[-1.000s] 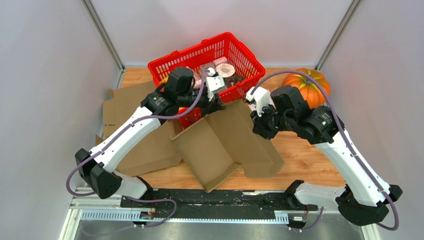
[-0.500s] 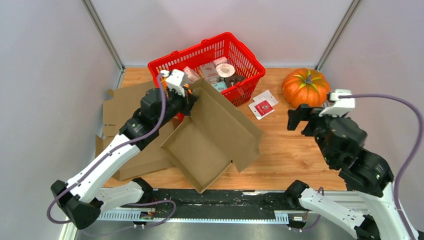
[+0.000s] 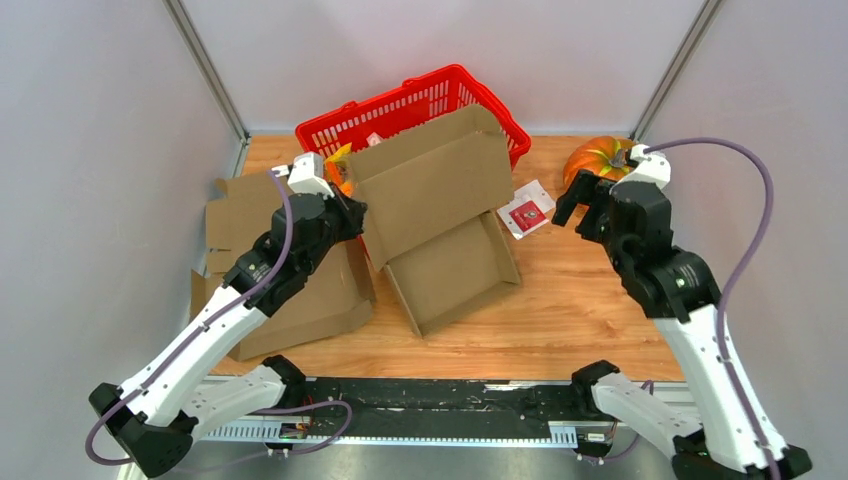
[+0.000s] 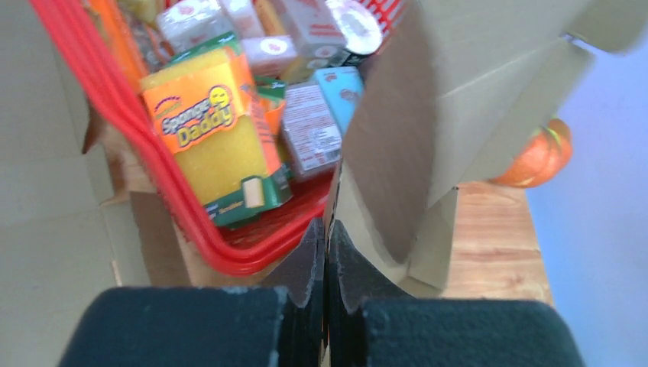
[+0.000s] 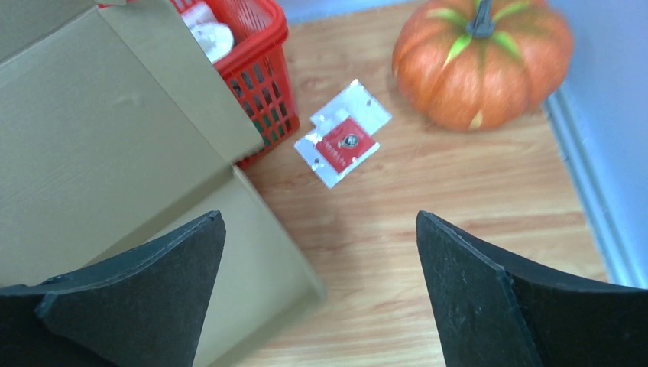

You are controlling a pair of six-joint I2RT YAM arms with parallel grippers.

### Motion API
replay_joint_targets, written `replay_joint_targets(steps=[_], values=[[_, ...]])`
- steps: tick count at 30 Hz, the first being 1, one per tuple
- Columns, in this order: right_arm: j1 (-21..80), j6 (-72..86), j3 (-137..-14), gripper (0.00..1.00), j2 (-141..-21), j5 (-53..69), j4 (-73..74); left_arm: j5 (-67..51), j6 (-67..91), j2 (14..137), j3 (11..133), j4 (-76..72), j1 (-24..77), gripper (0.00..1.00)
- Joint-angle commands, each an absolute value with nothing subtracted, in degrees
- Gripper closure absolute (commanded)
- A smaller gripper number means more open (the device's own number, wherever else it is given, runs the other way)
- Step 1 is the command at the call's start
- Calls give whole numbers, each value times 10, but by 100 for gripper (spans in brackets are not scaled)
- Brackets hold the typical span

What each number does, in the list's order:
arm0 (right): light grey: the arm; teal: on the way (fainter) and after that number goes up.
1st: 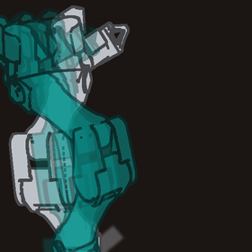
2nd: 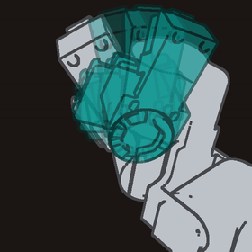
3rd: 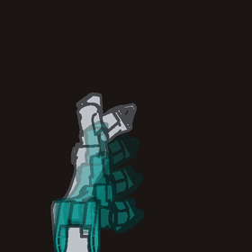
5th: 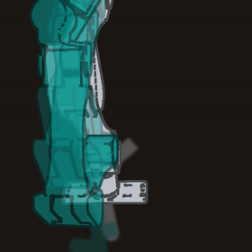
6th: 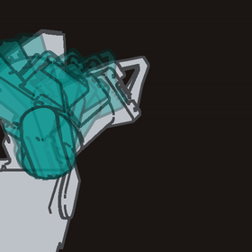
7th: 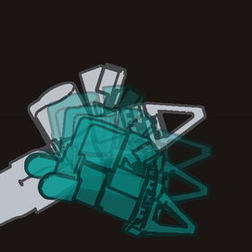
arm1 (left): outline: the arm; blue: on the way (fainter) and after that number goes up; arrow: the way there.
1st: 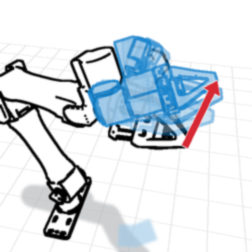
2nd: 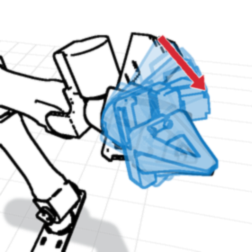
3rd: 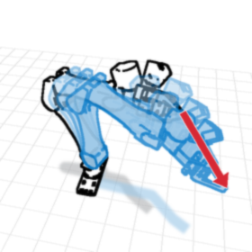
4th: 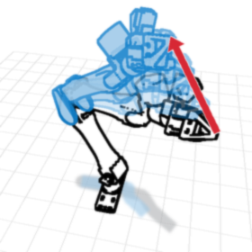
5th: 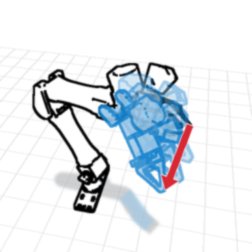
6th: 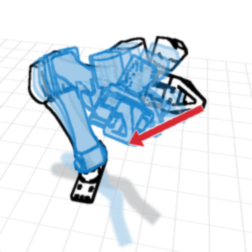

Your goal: Fold the paper box

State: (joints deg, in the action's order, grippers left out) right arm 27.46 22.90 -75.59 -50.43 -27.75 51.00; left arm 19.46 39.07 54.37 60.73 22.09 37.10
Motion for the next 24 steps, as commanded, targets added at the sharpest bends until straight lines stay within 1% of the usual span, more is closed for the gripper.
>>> replay_joint_targets(steps=[1,3,5,10,11,12,13,14,15,16,18,22,24], values=[[98,304,-706,0,-543,-30,453,193,406,507,552,193,369,100],[75,298,-672,0,-565,-9,417,185,389,485,515,175,370,100],[72,282,-649,0,-602,-23,384,175,381,469,497,156,369,100],[66,308,-620,0,-706,-55,311,128,331,454,469,135,370,100],[63,322,-615,1,-722,-49,269,124,325,447,467,131,370,100],[61,332,-599,6,-750,-41,242,118,308,441,457,124,370,100],[50,350,-591,25,-765,-27,214,110,302,438,452,111,370,100],[45,365,-584,41,-779,19,148,108,298,427,447,104,370,100],[40,393,-578,55,-810,36,119,107,290,424,435,97,370,100],[40,399,-579,79,-827,47,92,102,286,419,428,78,370,100],[40,408,-595,100,-886,78,39,98,280,411,411,66,370,100],[42,405,-668,100,-992,98,32,89,262,406,396,48,370,100],[54,400,-680,100,-1032,106,43,87,247,404,397,51,369,100]])
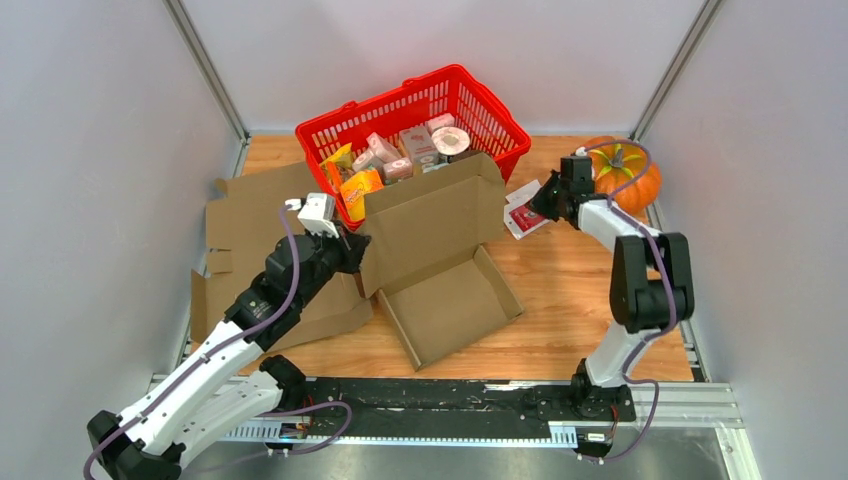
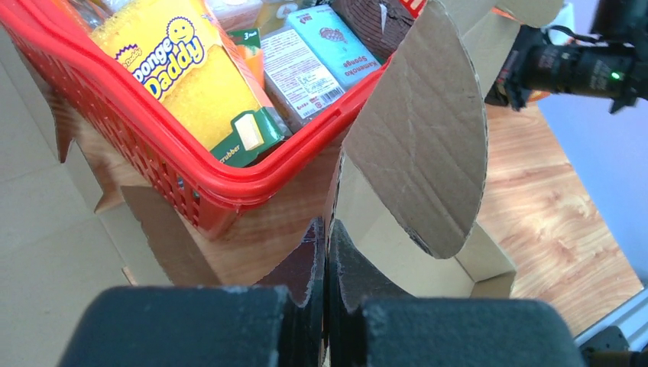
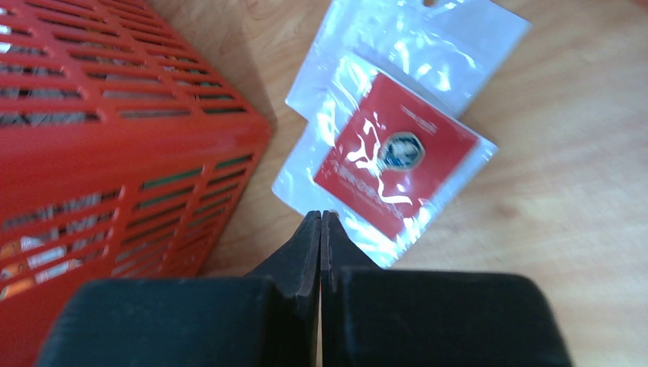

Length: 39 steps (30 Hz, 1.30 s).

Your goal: Fold the paper box

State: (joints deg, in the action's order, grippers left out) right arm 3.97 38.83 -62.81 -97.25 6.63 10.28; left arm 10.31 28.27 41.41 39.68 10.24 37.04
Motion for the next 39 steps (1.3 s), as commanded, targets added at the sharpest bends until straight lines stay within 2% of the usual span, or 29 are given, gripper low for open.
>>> replay_joint_targets(steps=[1,8,17,22,26,29,30,32,33,34,35,37,38,39], values=[[60,391,-679,100,-1040,100,39,87,242,403,398,54,370,100],[83,366,-657,100,-1078,36,29,64,200,393,403,58,369,100],[87,361,-590,100,-1048,-31,109,40,193,373,412,67,370,100],[95,376,-503,99,-986,-9,144,19,190,367,418,64,369,100],[96,383,-390,97,-846,13,164,4,190,364,415,66,370,100],[95,346,-360,85,-751,8,187,-13,186,361,414,75,369,100],[92,333,-364,74,-737,6,185,-20,185,360,416,86,370,100],[90,314,-384,58,-732,-33,181,-24,182,356,420,99,370,100],[80,312,-419,45,-743,-33,175,-26,182,355,421,108,370,100],[71,315,-438,44,-757,-14,171,-26,183,348,420,111,370,100],[63,336,-460,44,-792,-6,161,-26,188,345,415,110,369,100],[38,365,-510,51,-828,48,121,-23,195,334,407,100,370,100],[34,379,-526,56,-861,47,107,-20,204,332,403,100,370,100],[33,391,-544,66,-879,38,101,-17,207,330,403,99,370,100]])
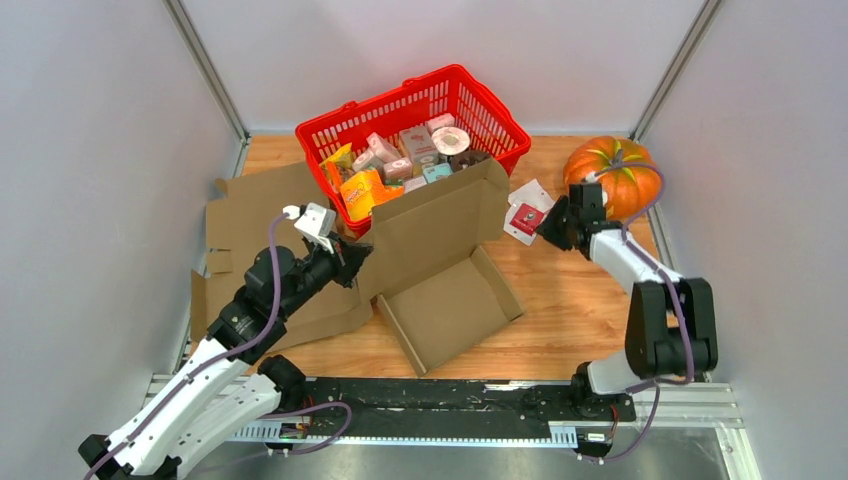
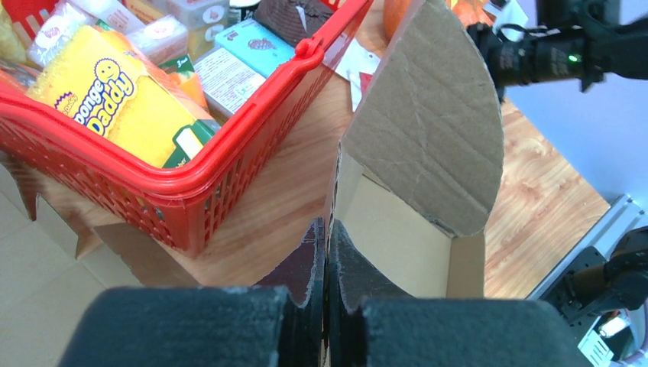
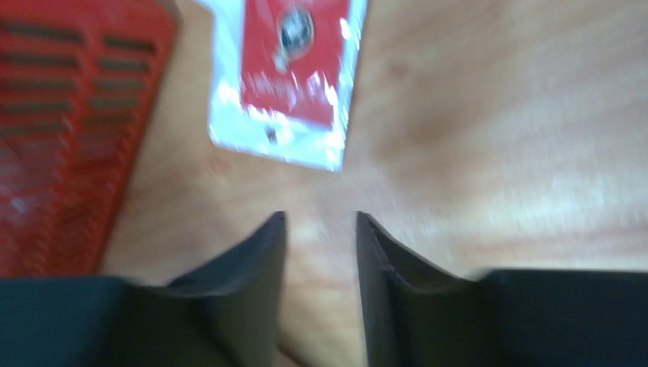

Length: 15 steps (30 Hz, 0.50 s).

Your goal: Fold the paper box

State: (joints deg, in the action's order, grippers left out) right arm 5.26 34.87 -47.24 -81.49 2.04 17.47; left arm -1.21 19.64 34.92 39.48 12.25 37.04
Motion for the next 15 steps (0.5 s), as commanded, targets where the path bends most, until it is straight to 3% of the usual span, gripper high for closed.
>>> replay_joint_targets(steps=[1,3,4,15], values=[[35,395,-584,70,-897,27,88,-18,207,330,402,96,369,100],[35,396,-625,90,-951,19,82,-15,214,331,399,88,369,100],[35,396,-660,94,-968,18,79,-17,214,337,400,85,370,100],[48,394,-805,97,-1159,20,89,-47,193,386,408,77,370,100]])
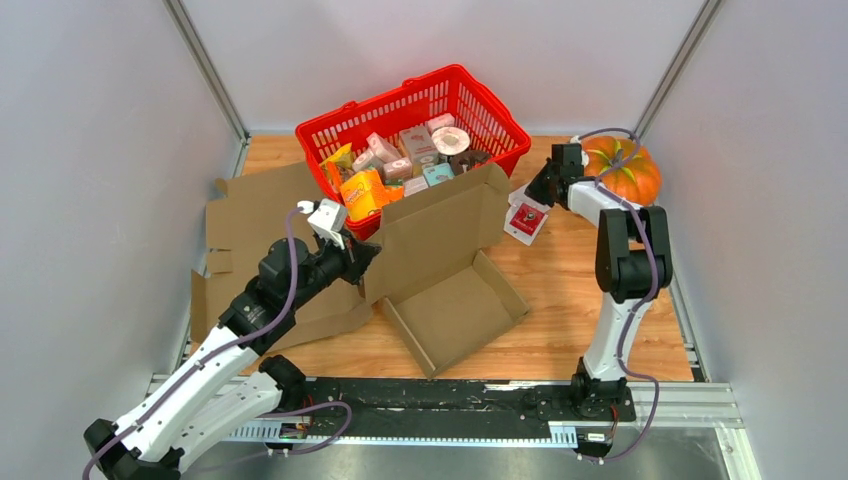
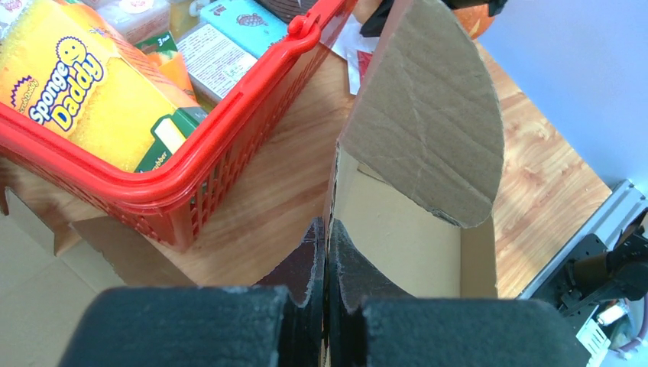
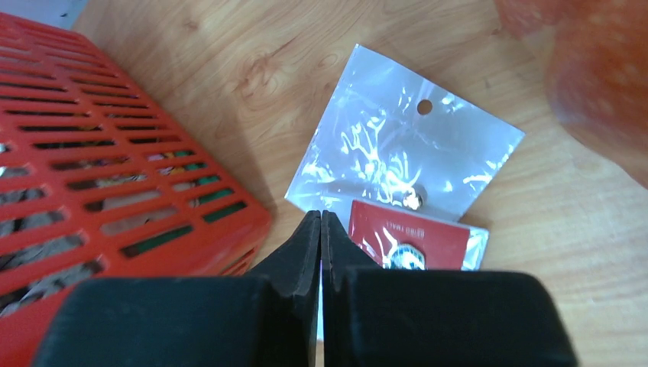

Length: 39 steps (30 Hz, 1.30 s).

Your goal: Fold the paper box

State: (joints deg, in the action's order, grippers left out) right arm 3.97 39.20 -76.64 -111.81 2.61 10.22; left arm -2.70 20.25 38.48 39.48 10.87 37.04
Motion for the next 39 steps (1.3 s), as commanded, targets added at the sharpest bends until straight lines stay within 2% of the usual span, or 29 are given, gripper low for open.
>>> replay_joint_targets(steps=[1,5,9,16,19,22,23,24,26,27,32,39], values=[[49,390,-809,97,-1173,20,91,-47,192,386,407,79,369,100],[58,376,-800,97,-1177,7,105,-40,196,375,401,89,370,100],[64,369,-735,96,-1138,1,101,-31,200,366,396,92,370,100],[66,342,-541,92,-963,-38,106,-31,201,361,402,107,370,100],[65,287,-519,78,-888,-58,156,-33,200,360,400,112,370,100],[54,246,-521,39,-845,-68,222,-34,196,362,399,113,369,100],[31,245,-523,17,-839,-67,237,-36,196,363,399,113,370,100],[16,243,-523,12,-837,-60,256,-38,196,365,399,113,370,100],[-36,246,-523,6,-839,-20,274,-44,199,366,399,110,370,100],[-51,250,-525,0,-843,-8,280,-47,199,368,401,109,370,100],[-59,234,-573,0,-901,-71,373,-64,193,367,404,104,370,100],[-48,194,-581,0,-957,-35,358,-82,196,376,397,83,369,100]])
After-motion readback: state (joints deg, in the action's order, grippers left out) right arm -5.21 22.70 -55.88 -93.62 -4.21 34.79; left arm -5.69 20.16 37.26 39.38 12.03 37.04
